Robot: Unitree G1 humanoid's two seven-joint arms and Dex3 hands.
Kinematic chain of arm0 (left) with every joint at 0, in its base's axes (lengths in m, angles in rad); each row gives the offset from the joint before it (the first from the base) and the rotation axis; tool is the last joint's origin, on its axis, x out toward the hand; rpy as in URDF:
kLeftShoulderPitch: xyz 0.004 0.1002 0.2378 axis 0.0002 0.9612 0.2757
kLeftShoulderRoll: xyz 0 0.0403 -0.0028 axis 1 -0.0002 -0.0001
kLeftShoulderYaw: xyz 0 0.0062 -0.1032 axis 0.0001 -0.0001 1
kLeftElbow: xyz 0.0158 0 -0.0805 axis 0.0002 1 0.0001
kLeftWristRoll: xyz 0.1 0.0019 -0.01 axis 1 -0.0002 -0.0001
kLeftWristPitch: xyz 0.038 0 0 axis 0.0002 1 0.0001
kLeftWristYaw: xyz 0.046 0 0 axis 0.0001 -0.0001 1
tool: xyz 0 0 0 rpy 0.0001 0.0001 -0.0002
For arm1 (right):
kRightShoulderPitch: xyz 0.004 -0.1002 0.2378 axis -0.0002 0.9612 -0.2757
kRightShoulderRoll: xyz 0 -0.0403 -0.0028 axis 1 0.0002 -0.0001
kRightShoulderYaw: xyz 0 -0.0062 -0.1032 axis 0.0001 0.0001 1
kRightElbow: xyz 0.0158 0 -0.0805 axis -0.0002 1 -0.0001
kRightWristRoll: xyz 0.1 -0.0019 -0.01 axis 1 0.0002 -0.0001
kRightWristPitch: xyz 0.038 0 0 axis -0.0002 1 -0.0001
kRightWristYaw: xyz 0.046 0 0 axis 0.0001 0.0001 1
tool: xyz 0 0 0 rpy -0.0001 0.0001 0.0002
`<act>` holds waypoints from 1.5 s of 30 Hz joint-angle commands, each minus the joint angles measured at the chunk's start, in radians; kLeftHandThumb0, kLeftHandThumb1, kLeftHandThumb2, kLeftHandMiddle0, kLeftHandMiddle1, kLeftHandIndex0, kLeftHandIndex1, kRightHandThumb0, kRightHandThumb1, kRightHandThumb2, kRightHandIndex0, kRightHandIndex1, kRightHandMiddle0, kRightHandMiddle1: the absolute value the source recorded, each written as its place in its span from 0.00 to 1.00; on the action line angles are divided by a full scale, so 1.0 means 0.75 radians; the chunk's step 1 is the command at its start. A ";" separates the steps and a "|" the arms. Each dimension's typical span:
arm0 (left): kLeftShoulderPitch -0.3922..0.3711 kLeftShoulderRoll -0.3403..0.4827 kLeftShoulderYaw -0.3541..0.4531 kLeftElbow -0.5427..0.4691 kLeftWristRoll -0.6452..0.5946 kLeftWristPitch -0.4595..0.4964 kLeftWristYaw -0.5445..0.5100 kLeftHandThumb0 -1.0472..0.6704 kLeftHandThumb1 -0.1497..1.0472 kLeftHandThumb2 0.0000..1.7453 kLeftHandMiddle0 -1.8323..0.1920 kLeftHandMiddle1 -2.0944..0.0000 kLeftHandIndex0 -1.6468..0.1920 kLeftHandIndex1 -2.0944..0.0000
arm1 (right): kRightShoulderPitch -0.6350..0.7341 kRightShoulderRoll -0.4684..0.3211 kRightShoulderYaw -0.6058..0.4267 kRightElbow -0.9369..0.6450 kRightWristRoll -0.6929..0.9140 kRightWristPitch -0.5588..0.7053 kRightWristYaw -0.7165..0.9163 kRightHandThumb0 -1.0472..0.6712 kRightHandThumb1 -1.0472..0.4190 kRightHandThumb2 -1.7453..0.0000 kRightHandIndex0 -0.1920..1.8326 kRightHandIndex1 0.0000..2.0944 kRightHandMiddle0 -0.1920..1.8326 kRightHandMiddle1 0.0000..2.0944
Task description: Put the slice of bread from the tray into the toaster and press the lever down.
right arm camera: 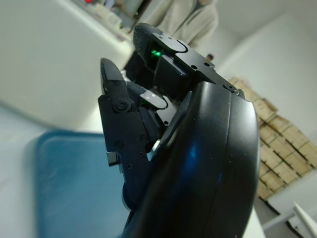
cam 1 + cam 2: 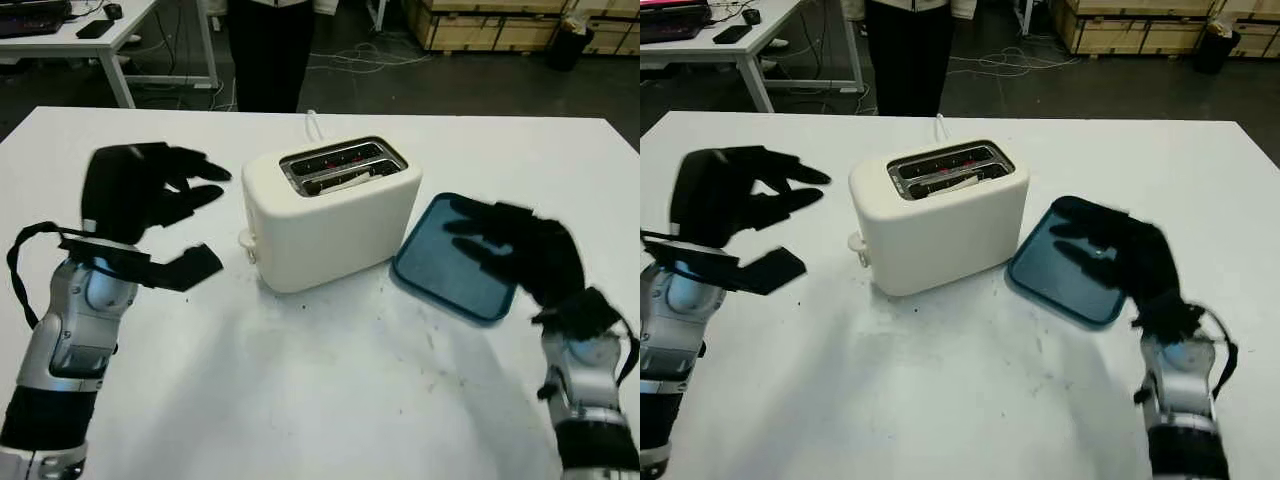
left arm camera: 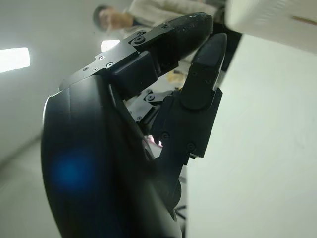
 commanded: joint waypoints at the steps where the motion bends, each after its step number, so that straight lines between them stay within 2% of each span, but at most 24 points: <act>1: 0.041 -0.030 0.020 -0.044 0.030 0.063 0.020 0.33 0.76 0.00 0.47 0.60 0.31 0.98 | -0.089 -0.042 0.000 0.063 0.007 0.033 0.033 0.47 0.09 1.00 0.46 0.22 0.54 0.01; 5: 0.098 -0.053 0.025 -0.134 0.057 0.156 -0.007 0.29 0.78 0.00 0.50 0.65 0.33 1.00 | -0.233 -0.133 0.052 0.164 -0.105 0.038 0.046 0.42 0.11 1.00 0.51 0.13 0.54 0.00; 8: 0.100 -0.038 0.030 -0.153 0.067 0.189 -0.030 0.28 0.78 0.00 0.50 0.66 0.34 1.00 | -0.319 -0.182 0.096 0.209 -0.205 0.073 0.018 0.38 0.12 1.00 0.54 0.08 0.53 0.00; 13: 0.046 0.039 0.026 -0.147 0.115 0.275 -0.132 0.25 0.78 0.00 0.50 0.71 0.36 1.00 | -0.464 -0.244 0.169 0.310 -0.345 0.007 0.002 0.31 0.15 1.00 0.55 0.05 0.52 0.00; 18: -0.038 0.135 0.013 -0.103 0.151 0.320 -0.231 0.25 0.75 0.00 0.48 0.72 0.37 1.00 | -0.551 -0.297 0.246 0.322 -0.469 0.062 -0.009 0.34 0.17 1.00 0.53 0.03 0.50 0.00; 23: -0.155 0.217 -0.018 -0.051 0.205 0.360 -0.318 0.24 0.73 0.00 0.47 0.74 0.37 1.00 | -0.586 -0.314 0.289 0.316 -0.536 0.088 -0.020 0.41 0.19 1.00 0.52 0.01 0.47 0.00; 27: -0.217 0.223 -0.030 -0.011 0.200 0.353 -0.326 0.26 0.71 0.00 0.47 0.75 0.37 1.00 | -0.582 -0.310 0.295 0.292 -0.548 0.073 -0.047 0.38 0.20 1.00 0.52 0.01 0.47 0.00; 29: -0.233 0.207 -0.037 -0.004 0.196 0.364 -0.323 0.29 0.71 0.00 0.47 0.75 0.37 1.00 | -0.572 -0.303 0.292 0.286 -0.541 0.055 -0.061 0.39 0.20 1.00 0.52 0.01 0.47 0.00; 34: -0.234 0.174 -0.059 0.035 0.185 0.323 -0.276 0.31 0.74 0.01 0.48 0.76 0.37 1.00 | -0.549 -0.297 0.297 0.275 -0.545 0.035 -0.092 0.44 0.21 1.00 0.52 0.00 0.47 0.00; 45: -0.224 0.126 -0.079 0.045 0.180 0.302 -0.246 0.30 0.77 0.00 0.49 0.73 0.37 1.00 | -0.542 -0.296 0.303 0.301 -0.539 0.003 -0.104 0.45 0.21 1.00 0.52 0.00 0.47 0.00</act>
